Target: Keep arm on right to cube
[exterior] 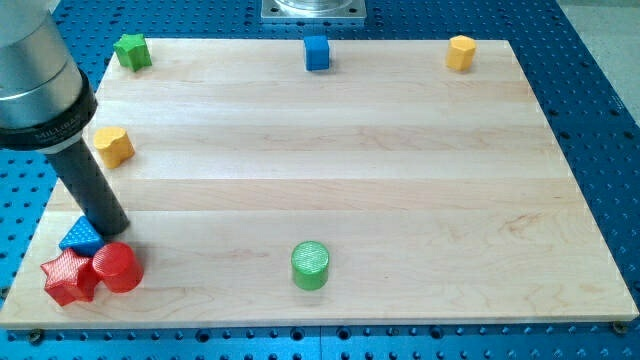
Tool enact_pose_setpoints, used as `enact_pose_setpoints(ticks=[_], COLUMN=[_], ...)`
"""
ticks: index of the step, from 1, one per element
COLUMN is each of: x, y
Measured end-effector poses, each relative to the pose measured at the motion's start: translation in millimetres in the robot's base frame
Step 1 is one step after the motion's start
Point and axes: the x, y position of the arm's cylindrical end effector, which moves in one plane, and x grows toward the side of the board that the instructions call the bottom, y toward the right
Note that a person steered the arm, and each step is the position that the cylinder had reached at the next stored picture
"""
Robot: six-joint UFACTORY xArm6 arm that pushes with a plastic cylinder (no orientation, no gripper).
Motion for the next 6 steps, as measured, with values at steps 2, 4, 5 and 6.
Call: enact_pose_setpoints(ticks=[2, 4, 5, 6], x=[-10, -83, -131, -179], y=[13, 151, 204, 249])
